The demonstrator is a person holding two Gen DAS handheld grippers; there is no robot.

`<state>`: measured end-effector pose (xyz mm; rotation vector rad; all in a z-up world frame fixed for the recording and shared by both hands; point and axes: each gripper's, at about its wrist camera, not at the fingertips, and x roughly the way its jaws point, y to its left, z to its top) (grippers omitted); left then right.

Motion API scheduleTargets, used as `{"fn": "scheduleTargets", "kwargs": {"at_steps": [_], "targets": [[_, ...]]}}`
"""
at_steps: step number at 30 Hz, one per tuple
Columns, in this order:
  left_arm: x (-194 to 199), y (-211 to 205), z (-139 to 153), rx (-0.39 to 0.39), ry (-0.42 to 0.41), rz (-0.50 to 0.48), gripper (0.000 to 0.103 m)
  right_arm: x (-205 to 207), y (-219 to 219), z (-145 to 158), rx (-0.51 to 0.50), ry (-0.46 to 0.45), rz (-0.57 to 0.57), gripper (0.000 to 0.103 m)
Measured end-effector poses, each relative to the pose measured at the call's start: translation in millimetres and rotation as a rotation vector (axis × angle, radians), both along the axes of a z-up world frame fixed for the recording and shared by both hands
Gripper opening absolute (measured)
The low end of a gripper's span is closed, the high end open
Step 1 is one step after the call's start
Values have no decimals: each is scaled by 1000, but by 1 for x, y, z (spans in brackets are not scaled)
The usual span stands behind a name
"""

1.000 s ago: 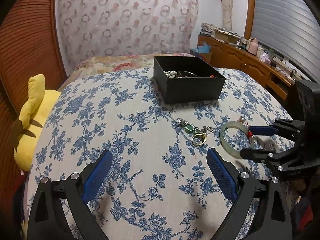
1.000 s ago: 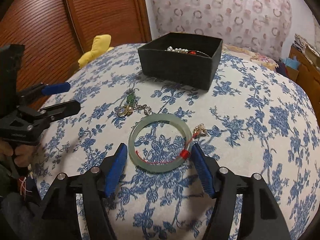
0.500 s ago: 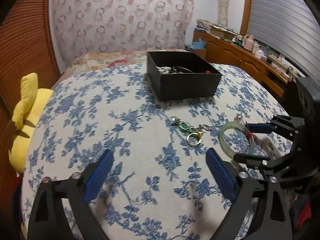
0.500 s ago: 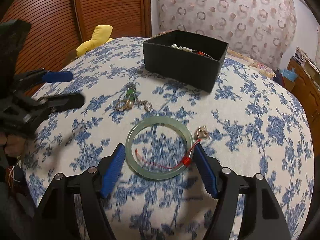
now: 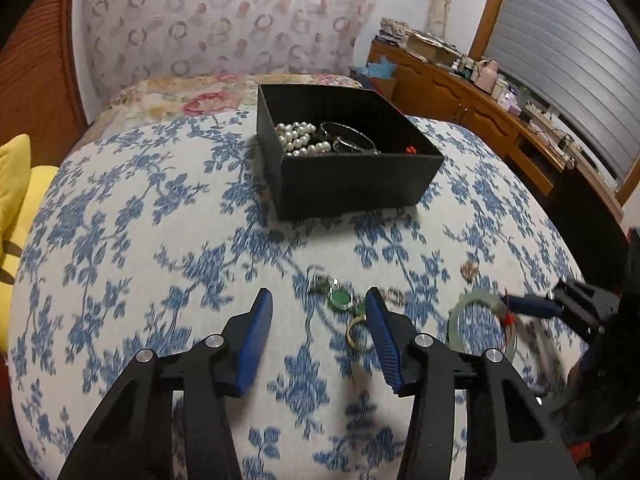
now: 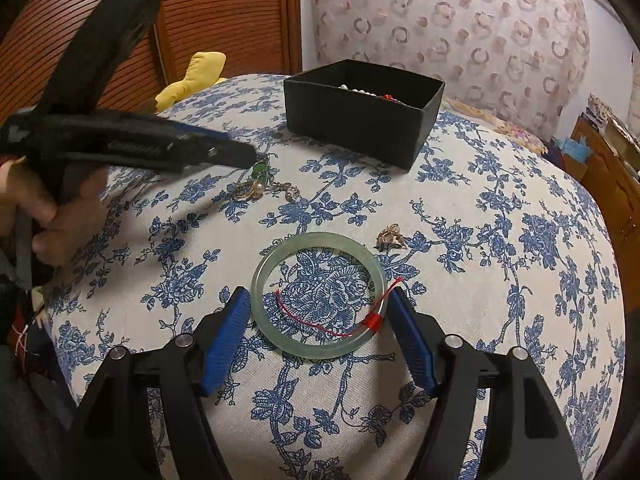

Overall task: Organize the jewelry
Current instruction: 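Grasp the green-stone charm with the left tool while the right tool grasps the jade bangle, then carry the charm and jade bangle into the black box and open both tools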

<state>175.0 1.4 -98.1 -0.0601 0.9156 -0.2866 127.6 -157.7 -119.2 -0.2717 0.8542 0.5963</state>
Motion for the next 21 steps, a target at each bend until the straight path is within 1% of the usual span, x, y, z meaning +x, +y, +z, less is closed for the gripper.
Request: {"fn": "scheduleTargets", "kwargs": {"at_steps": [3, 7, 10, 12, 14, 15, 17, 21], "targets": [[9, -2, -2, 3, 13, 1, 42, 0, 1, 0, -1, 0, 0, 73], [15, -9, -7, 31, 24, -2, 41, -1, 0, 0, -1, 0, 0, 73], [13, -14, -8, 61, 6, -7, 40, -1, 0, 0, -3, -1, 0, 73], [10, -15, -9, 66, 0, -11, 25, -1, 1, 0, -6, -3, 0, 73], [8, -16, -9, 67, -5, -15, 18, -1, 2, 0, -8, -4, 0, 73], [7, -17, -9, 69, -8, -18, 16, -1, 2, 0, -8, -4, 0, 74], [6, -17, -9, 77, -15, -25, 15, -1, 2, 0, -8, -4, 0, 74], [8, -10, -7, 53, -10, -9, 15, -1, 2, 0, -13, -2, 1, 74]]}}
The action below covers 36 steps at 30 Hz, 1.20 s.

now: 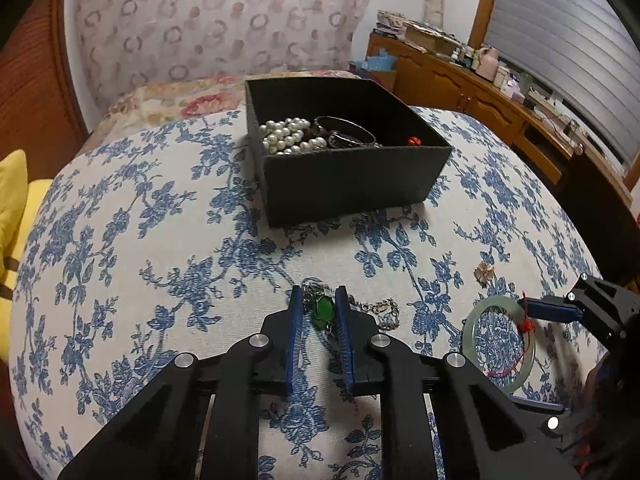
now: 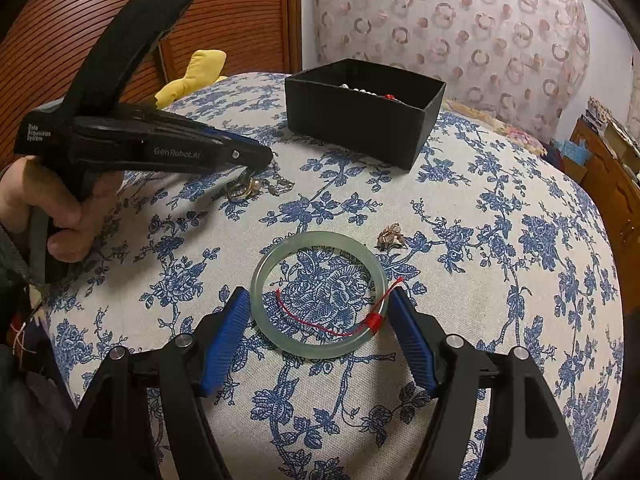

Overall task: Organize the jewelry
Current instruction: 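Carry the charm and jade bangle into the black box and open both tools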

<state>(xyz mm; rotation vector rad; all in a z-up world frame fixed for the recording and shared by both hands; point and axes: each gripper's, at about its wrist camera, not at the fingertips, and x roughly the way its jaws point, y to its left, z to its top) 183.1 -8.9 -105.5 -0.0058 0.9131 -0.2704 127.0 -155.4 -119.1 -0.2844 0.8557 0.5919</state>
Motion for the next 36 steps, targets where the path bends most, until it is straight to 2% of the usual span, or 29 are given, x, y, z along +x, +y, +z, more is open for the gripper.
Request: {"fn": "scheduleTargets", "kwargs": {"at_steps": [8, 11, 18, 27, 36], "targets": [[-1, 16, 17, -33, -36, 31, 15, 10, 7, -1, -15, 15, 10, 80], [-4, 18, 27, -38, -59, 37, 15, 10, 8, 0, -12, 11, 14, 74], [-12, 14, 52, -36, -119, 28, 15, 3, 7, 4, -4, -14, 19, 74], [-10, 8, 89, -48, -193, -2, 15, 11, -1, 40, 49, -87, 13, 74], [20, 1, 110, -49, -221, -14, 15, 51, -11, 70, 80, -141, 5, 74]]}}
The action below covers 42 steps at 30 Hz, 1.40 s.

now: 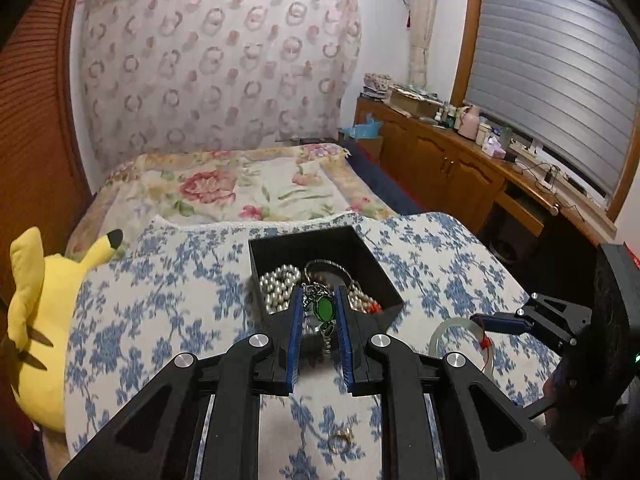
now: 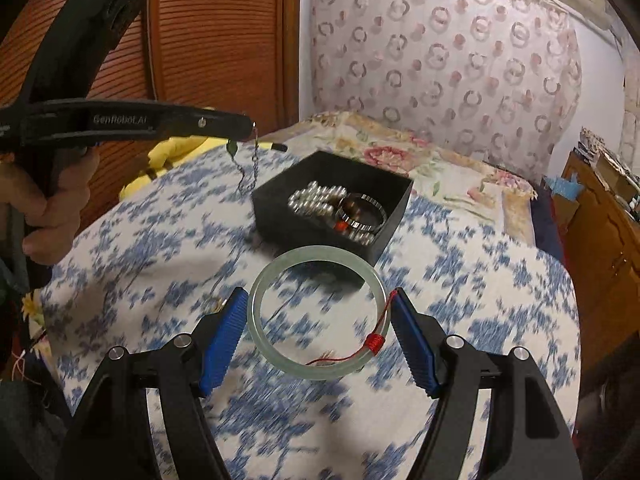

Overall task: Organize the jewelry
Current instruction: 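Carry the charm and jade bangle into the black box and open both tools, then grasp the gold ring with the left tool while the right tool grasps a small charm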

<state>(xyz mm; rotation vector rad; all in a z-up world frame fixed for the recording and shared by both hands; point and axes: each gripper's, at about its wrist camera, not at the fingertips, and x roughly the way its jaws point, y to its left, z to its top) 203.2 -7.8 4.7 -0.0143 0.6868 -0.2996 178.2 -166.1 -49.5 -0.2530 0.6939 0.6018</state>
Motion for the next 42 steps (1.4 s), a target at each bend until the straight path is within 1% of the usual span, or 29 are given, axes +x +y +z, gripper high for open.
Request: {"fn": "scheduleTargets", "kwargs": {"at_steps": [5, 9, 16, 17, 18, 20, 22, 27, 30, 42], "targets": [[29, -3, -5, 12, 21, 1, 15, 30, -2, 4, 10, -7, 2, 74], [51, -7, -16, 19, 49, -2, 15, 52, -2, 5, 18, -1, 3, 74], [73, -8, -34, 36, 77, 17, 16, 88, 5, 3, 18, 12, 24, 74], [75, -7, -35, 42, 76, 21, 19, 92, 7, 2, 18, 13, 27, 74], [77, -6, -36, 46, 73, 26, 27, 97, 9, 1, 18, 17, 31, 74], [79, -4, -35, 42, 66, 32, 38, 103, 13, -1, 17, 22, 36, 74], [81, 1, -34, 41, 60, 39, 39, 109, 18, -3, 15, 26, 44, 74], [82, 11, -31, 57, 37, 65, 53, 120, 29, -6, 8, 30, 63, 74], [84, 19, -34, 64, 33, 78, 56, 127, 35, -10, 13, 42, 79, 74], [81, 36, -44, 65, 53, 107, 57, 136, 50, -15, -6, 50, 87, 75]]}}
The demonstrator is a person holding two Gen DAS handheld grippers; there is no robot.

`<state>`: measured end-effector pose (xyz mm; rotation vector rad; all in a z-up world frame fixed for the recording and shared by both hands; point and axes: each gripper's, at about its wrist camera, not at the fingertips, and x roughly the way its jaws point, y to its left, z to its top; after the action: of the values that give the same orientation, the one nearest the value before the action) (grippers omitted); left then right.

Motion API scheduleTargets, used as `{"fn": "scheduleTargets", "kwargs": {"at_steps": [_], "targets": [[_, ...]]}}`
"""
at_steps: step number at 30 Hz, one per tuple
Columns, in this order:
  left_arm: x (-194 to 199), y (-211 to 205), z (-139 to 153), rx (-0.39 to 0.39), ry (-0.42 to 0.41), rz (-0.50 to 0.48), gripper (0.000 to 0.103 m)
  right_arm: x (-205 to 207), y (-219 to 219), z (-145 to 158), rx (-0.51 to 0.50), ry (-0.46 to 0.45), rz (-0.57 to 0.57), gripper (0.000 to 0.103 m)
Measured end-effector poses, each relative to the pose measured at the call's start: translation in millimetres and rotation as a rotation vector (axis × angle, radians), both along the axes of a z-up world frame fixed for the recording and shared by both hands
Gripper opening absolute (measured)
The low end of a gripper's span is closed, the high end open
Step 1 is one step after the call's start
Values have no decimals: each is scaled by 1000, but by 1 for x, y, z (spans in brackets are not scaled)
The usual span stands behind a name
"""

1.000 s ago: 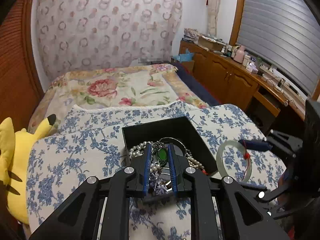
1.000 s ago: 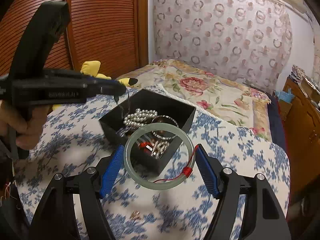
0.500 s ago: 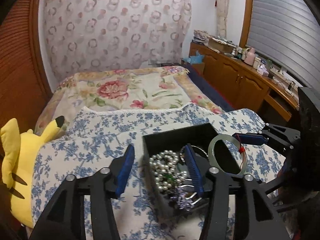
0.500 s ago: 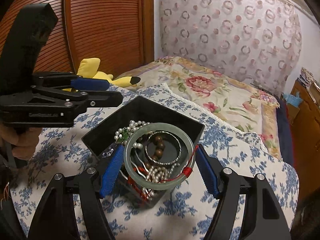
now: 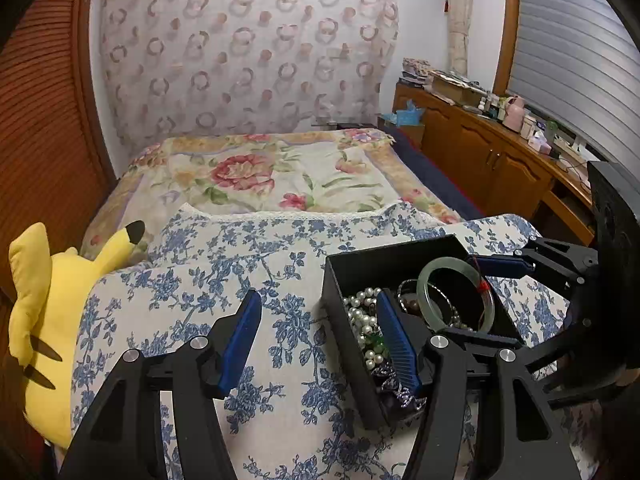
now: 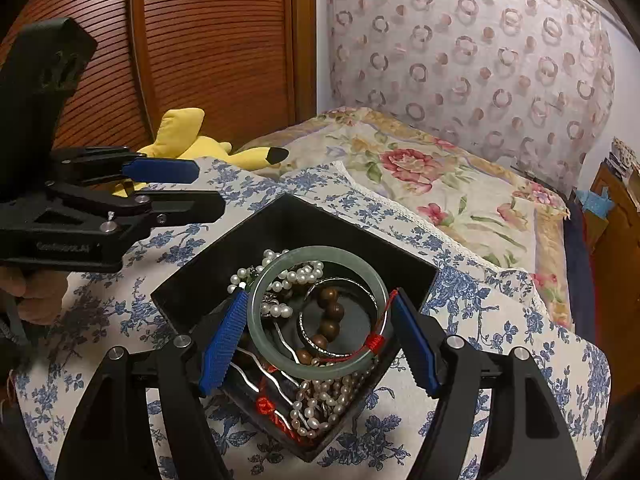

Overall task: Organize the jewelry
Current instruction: 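Grasp the gold ring with the left tool while the right tool grasps a small charm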

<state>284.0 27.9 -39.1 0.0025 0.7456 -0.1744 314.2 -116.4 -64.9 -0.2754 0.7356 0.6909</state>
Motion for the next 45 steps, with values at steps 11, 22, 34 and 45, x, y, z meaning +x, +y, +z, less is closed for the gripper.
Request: {"fn": "scheduleTargets", "kwargs": {"at_steps": [11, 22, 34, 45], "targets": [[-33, 7, -5, -9, 10, 10, 63, -14, -9, 12, 21, -31, -29, 78], [-91, -5, -26, -26, 48, -48, 70, -94, -56, 7, 33, -5, -60, 66], [-124, -22, -57, 3, 131, -119, 75, -127, -54, -49, -43, 133, -37, 37], [-126, -42, -63, 13, 153, -165, 75, -128, -57, -47, -51, 117, -40, 16]]}}
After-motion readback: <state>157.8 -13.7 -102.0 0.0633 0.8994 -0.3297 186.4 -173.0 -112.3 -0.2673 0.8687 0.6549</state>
